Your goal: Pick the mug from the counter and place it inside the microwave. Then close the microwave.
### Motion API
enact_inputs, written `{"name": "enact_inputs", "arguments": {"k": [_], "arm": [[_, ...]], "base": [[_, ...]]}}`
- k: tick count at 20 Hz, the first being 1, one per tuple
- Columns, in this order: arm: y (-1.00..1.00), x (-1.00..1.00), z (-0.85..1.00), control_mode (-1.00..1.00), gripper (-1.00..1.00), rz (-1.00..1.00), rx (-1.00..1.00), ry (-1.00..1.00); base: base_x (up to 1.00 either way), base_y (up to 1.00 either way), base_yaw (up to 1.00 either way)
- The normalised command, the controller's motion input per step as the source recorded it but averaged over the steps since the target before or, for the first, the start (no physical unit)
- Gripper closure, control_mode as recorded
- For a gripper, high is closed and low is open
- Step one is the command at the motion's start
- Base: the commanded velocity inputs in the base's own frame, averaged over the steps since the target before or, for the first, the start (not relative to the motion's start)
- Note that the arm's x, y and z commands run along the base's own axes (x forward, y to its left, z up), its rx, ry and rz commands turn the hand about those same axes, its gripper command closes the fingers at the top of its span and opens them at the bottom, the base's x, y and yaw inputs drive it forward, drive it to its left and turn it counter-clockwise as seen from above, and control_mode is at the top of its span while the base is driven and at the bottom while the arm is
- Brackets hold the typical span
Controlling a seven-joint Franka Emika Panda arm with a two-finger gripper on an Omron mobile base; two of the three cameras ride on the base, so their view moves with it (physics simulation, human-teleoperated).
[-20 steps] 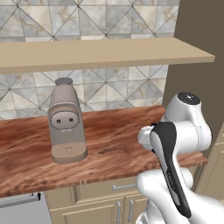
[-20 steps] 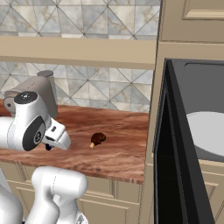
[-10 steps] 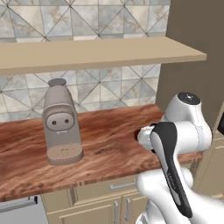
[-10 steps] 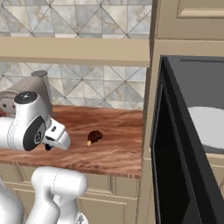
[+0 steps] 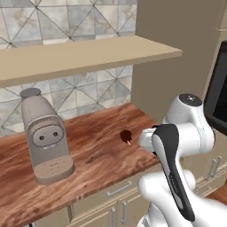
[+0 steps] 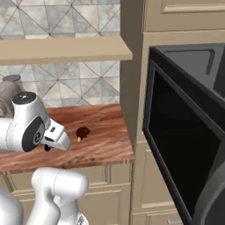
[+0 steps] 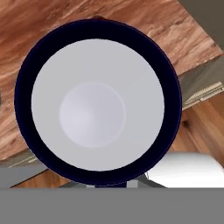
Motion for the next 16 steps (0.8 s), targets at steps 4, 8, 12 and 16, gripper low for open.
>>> {"name": "enact_inputs", "arguments": {"k": [4, 8, 12, 16], "arm": [[0.00, 0.00, 0.00, 1.00, 1.00, 0.00, 0.00, 0.00], [0.00, 0.00, 0.00, 1.00, 1.00, 0.00, 0.00, 0.00], [0.00, 0.00, 0.00, 1.00, 1.00, 0.00, 0.00, 0.00], [0.00, 0.00, 0.00, 1.00, 1.00, 0.00, 0.00, 0.00]], "base": [[-0.49, 0.04, -0.41], [-0.54, -0.01, -0.31], [-0.83, -0.08, -0.26], [-1.00, -0.25, -0.26]]}}
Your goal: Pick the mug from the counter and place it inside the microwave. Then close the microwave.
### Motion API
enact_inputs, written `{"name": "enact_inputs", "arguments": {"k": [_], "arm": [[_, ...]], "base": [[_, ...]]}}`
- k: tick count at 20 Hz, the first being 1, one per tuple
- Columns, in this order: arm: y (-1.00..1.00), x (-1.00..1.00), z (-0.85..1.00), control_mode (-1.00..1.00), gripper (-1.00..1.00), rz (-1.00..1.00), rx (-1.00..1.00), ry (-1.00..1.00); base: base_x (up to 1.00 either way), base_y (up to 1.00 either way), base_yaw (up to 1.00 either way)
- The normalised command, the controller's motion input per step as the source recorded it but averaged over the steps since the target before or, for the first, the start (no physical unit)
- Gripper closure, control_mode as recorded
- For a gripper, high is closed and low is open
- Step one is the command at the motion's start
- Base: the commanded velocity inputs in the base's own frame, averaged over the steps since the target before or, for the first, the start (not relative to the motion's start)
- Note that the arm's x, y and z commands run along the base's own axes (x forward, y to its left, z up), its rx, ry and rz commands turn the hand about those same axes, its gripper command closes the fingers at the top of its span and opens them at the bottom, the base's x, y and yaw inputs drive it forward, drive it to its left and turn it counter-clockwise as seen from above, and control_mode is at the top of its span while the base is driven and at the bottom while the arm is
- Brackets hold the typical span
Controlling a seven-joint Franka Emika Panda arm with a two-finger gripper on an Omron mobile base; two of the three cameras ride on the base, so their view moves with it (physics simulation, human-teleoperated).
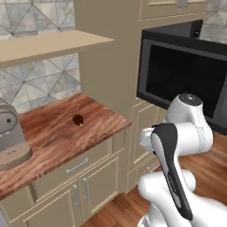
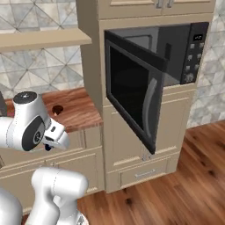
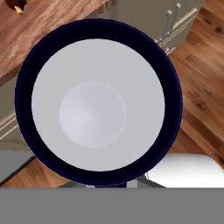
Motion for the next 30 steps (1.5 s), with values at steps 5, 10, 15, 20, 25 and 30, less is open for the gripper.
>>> {"name": "enact_inputs", "arguments": {"k": [5, 10, 15, 20, 25, 30], "arm": [[0.00, 0.00, 0.00, 1.00, 1.00, 0.00, 0.00, 0.00], [0.00, 0.00, 0.00, 1.00, 1.00, 0.00, 0.00, 0.00], [0.00, 0.00, 0.00, 1.00, 1.00, 0.00, 0.00, 0.00], [0.00, 0.00, 0.00, 1.00, 1.00, 0.00, 0.00, 0.00], [0.00, 0.00, 0.00, 1.00, 1.00, 0.00, 0.00, 0.00], [0.00, 0.00, 0.00, 1.00, 1.00, 0.00, 0.00, 0.00]], "base": [[-0.96, -0.44, -0.28], [-0.63, -0.53, -0.33], [-0.22, -0.59, -0.29], [0.03, -0.64, 0.01], [0.14, -0.45, 0.15], [0.38, -0.40, 0.26]]}}
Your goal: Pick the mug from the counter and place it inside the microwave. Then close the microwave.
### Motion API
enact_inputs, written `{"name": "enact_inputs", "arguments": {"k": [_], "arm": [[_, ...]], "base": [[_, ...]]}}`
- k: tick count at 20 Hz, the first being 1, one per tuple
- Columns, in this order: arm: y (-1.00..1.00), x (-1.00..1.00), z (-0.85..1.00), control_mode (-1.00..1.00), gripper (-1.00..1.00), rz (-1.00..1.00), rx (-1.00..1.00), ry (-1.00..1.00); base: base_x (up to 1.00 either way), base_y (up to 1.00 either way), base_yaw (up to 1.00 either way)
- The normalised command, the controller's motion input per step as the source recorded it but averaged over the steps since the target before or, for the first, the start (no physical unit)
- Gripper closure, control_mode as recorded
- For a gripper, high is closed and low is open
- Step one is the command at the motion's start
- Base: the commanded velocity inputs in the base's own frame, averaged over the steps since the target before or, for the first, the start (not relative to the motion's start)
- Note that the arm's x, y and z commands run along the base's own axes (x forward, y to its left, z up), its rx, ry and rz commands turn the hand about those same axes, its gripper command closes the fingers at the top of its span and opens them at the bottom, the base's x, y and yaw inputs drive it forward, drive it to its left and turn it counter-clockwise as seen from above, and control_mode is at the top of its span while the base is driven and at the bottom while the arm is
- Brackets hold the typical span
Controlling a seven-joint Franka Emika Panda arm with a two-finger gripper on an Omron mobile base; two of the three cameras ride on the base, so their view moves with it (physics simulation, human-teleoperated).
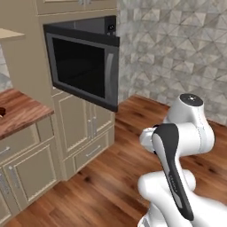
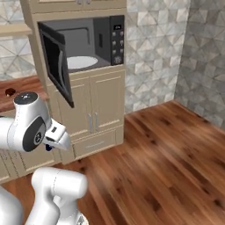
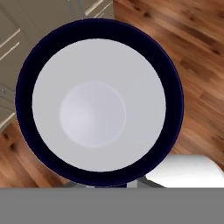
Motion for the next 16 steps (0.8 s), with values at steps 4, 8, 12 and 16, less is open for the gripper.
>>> {"name": "enact_inputs", "arguments": {"k": [4, 8, 12, 16], "arm": [[0.00, 0.00, 0.00, 1.00, 1.00, 0.00, 0.00, 0.00], [0.00, 0.00, 0.00, 1.00, 1.00, 0.00, 0.00, 0.00], [0.00, 0.00, 0.00, 1.00, 1.00, 0.00, 0.00, 0.00], [0.00, 0.00, 0.00, 1.00, 1.00, 0.00, 0.00, 0.00]], "base": [[0.62, -0.48, 0.28], [0.69, -0.54, 0.07], [0.67, -0.56, 0.02], [0.67, -0.14, 0.18]]}}
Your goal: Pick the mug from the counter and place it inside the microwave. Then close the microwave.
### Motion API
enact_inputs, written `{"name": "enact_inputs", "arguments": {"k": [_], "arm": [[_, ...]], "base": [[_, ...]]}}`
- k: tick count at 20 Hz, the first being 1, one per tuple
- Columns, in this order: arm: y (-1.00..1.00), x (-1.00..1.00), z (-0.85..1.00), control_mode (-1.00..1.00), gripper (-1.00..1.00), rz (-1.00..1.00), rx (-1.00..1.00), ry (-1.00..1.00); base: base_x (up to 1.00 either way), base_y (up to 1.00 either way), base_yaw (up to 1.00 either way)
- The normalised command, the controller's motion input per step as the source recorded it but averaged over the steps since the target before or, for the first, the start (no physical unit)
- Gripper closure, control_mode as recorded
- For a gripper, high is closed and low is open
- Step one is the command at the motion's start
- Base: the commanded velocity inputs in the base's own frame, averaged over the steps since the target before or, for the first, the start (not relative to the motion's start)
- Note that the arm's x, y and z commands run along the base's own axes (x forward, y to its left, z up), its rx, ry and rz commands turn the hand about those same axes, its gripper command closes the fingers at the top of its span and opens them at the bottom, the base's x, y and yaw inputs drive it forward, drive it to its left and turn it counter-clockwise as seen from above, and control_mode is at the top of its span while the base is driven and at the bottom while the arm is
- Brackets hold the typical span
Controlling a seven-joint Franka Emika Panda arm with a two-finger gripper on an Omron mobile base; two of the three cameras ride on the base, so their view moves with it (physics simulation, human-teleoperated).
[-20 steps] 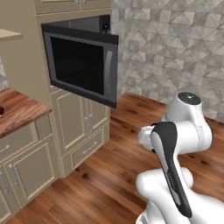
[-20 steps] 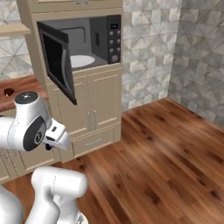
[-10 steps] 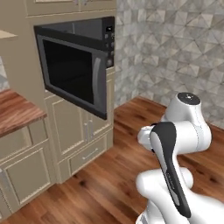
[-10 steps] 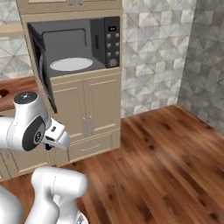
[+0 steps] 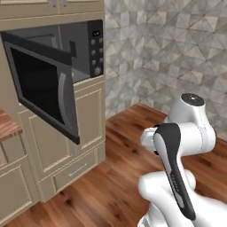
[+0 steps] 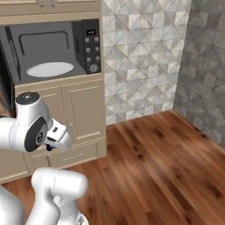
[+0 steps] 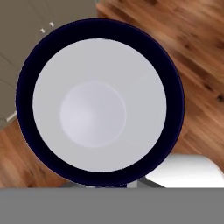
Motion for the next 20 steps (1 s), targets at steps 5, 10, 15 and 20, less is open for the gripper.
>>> {"name": "enact_inputs", "arguments": {"k": [5, 10, 15, 20], "arm": [[0.00, 0.00, 0.00, 1.00, 1.00, 0.00, 0.00, 0.00], [0.00, 0.00, 0.00, 1.00, 1.00, 0.00, 0.00, 0.00], [0.00, 0.00, 0.00, 1.00, 1.00, 0.00, 0.00, 0.00], [0.00, 0.00, 0.00, 1.00, 1.00, 0.00, 0.00, 0.00]], "base": [[0.51, 0.00, 0.33], [0.53, -0.04, 0.42], [0.40, -0.40, 0.32], [0.63, -0.37, 0.21]]}}
